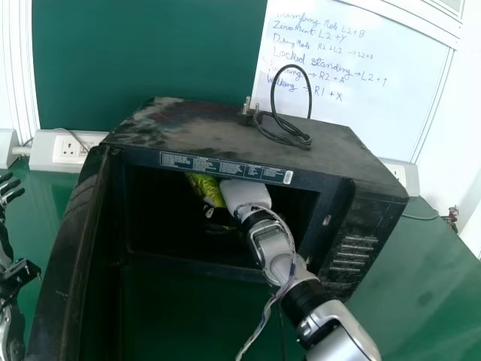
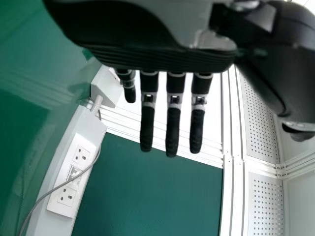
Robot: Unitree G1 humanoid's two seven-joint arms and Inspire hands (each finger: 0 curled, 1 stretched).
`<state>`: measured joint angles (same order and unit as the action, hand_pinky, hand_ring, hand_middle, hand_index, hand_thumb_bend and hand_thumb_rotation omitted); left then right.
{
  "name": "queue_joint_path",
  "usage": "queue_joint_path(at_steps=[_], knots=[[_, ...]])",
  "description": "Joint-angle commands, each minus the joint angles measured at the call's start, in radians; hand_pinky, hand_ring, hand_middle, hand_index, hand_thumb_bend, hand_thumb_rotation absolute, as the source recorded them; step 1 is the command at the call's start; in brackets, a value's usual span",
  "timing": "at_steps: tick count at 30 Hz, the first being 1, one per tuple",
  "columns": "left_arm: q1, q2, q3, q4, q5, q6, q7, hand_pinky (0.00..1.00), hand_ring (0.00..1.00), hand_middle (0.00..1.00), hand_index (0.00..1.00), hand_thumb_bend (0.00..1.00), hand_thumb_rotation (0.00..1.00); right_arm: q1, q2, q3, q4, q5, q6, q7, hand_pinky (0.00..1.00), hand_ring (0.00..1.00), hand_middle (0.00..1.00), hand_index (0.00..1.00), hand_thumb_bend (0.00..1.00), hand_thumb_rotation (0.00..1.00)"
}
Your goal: Put biscuit inside oven
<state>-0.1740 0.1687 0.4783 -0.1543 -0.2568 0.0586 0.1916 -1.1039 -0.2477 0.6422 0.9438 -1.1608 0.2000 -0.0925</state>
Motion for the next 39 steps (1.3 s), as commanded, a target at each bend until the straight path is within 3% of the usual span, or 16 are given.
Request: queue_joint_path(at_steps=[1, 3, 6, 8, 12, 27, 39], knots=[[-0.001, 0.000, -0.004, -0.001, -0.001, 0.009, -0.001, 0.57, 0.58, 0.59, 0.60, 0.85, 0.89, 0.004, -0.011, 0.012, -0.054, 0.000, 0.032, 0.008, 0.36, 0.42, 0.53, 0.73, 0.77, 0.34], [-0.002, 0.000, -0.005, 0.000, 0.000, 0.008, -0.002, 0.57, 0.58, 0.59, 0.61, 0.85, 0.89, 0.020, -0.017, 0.012, -0.096, 0.010, 0.040, 0.025, 0.42, 0.50, 0.60, 0.78, 0.83, 0.52], [-0.003, 0.001, -0.006, 0.004, 0.004, 0.004, -0.002, 0.57, 0.58, 0.60, 0.60, 0.85, 0.89, 0.045, -0.023, 0.000, -0.158, 0.038, 0.049, 0.057, 0.64, 0.73, 0.78, 0.81, 0.87, 0.70], [-0.004, 0.001, -0.006, 0.005, 0.004, 0.004, -0.002, 0.57, 0.58, 0.59, 0.60, 0.85, 0.89, 0.053, -0.026, 0.000, -0.191, 0.047, 0.065, 0.100, 0.73, 0.80, 0.85, 0.84, 0.92, 0.80], [-0.006, 0.000, -0.007, 0.006, 0.003, 0.004, -0.002, 0.57, 0.58, 0.59, 0.60, 0.86, 0.89, 0.056, -0.033, 0.000, -0.242, 0.059, 0.092, 0.218, 0.79, 0.85, 0.89, 0.88, 0.99, 0.91], [-0.005, 0.000, -0.006, 0.006, 0.001, 0.005, -0.002, 0.57, 0.58, 0.59, 0.61, 0.87, 0.88, 0.108, -0.070, -0.022, -0.402, 0.076, 0.136, 0.378, 0.84, 0.90, 0.92, 0.91, 1.00, 0.98], [-0.006, 0.002, -0.004, 0.007, 0.002, 0.006, -0.001, 0.57, 0.58, 0.60, 0.61, 0.85, 0.89, 0.249, -0.121, -0.092, -0.678, 0.091, 0.176, 0.470, 0.85, 0.91, 0.93, 0.92, 1.00, 0.98]])
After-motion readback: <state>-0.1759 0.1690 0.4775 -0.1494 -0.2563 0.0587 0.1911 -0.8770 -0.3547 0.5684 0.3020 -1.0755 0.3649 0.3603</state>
